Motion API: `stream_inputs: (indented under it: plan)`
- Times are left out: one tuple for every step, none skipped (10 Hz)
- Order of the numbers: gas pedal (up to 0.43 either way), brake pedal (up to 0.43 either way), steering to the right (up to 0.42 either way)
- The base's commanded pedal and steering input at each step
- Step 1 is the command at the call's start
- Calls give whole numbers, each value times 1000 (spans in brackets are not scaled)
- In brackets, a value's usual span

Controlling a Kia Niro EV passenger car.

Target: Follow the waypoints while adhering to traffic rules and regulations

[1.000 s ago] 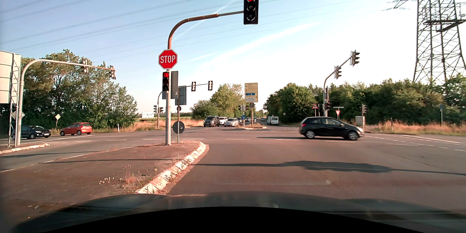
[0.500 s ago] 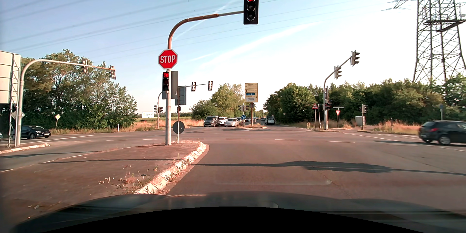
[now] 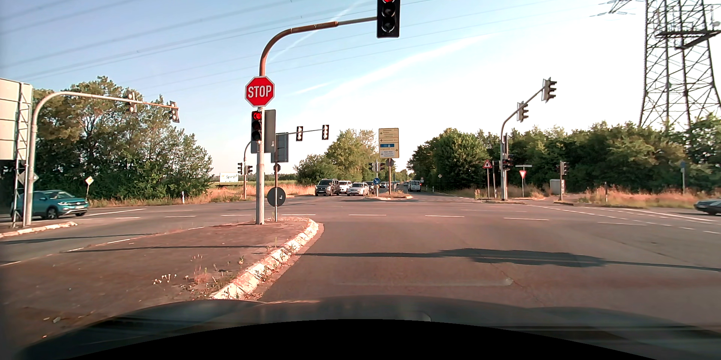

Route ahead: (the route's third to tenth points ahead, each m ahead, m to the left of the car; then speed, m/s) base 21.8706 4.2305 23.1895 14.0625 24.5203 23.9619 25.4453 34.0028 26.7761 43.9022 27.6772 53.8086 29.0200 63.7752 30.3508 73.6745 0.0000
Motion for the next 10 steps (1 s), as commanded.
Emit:
stream_inputs:
  plan:
    - [0,280,-2]
    - [0,280,-2]
    - [0,280,-2]
    - [0,280,-2]
    - [0,280,-2]
    - [0,280,-2]
    - [0,280,-2]
    - [0,280,-2]
    - [0,280,-2]
    - [0,280,-2]
